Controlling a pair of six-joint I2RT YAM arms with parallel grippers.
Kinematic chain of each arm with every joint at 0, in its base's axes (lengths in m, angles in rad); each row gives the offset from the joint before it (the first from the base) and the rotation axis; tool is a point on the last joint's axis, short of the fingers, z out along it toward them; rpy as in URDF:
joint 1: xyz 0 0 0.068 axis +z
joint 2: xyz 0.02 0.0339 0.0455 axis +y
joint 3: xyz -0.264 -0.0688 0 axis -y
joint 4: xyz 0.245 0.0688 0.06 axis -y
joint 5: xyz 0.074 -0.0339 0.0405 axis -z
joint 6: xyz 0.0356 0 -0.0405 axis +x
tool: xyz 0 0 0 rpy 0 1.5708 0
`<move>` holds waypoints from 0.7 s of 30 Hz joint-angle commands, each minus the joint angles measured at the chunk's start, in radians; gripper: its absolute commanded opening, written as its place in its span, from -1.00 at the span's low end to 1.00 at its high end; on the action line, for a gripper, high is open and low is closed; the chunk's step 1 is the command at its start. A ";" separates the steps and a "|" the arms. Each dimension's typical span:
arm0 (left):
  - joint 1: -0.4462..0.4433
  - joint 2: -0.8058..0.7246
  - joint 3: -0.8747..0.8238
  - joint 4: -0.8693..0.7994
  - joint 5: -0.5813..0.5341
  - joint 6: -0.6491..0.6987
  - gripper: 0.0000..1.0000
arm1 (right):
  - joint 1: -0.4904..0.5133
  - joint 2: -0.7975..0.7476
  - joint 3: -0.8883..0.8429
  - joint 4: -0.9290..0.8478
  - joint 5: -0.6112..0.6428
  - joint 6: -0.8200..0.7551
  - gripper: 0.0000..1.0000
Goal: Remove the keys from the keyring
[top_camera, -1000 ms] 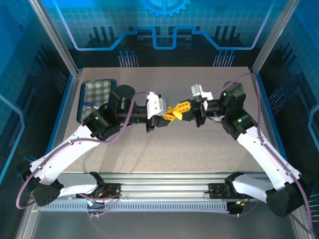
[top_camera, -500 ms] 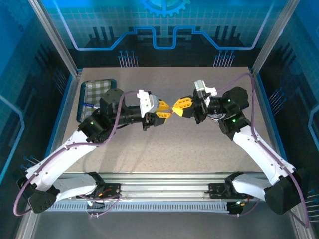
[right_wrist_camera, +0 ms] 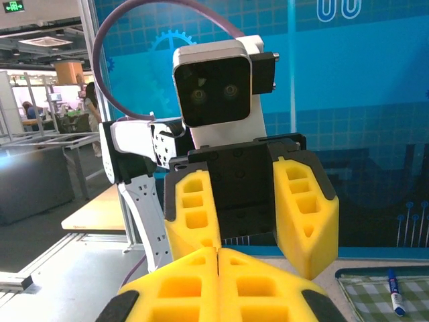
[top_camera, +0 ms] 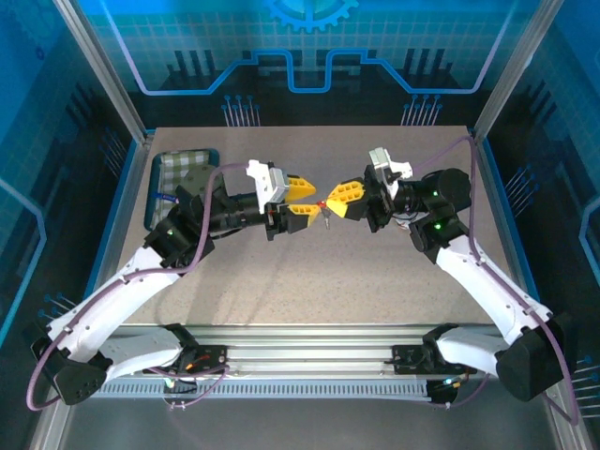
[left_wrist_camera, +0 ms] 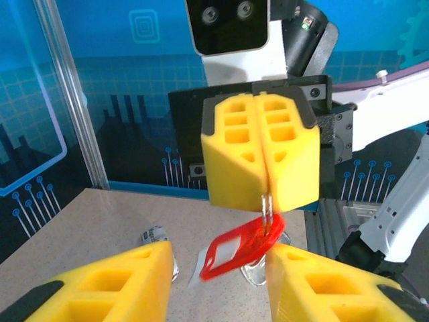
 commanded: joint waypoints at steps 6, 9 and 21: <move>0.003 0.039 0.018 0.043 0.081 -0.025 -0.08 | -0.009 0.011 -0.013 0.086 -0.001 0.046 -1.00; 0.003 0.043 0.015 0.066 0.087 -0.040 -0.11 | -0.006 0.023 -0.010 0.111 -0.008 0.063 -1.00; 0.002 0.054 0.030 0.068 0.102 -0.041 -0.69 | 0.001 0.036 -0.017 0.154 -0.026 0.102 -1.00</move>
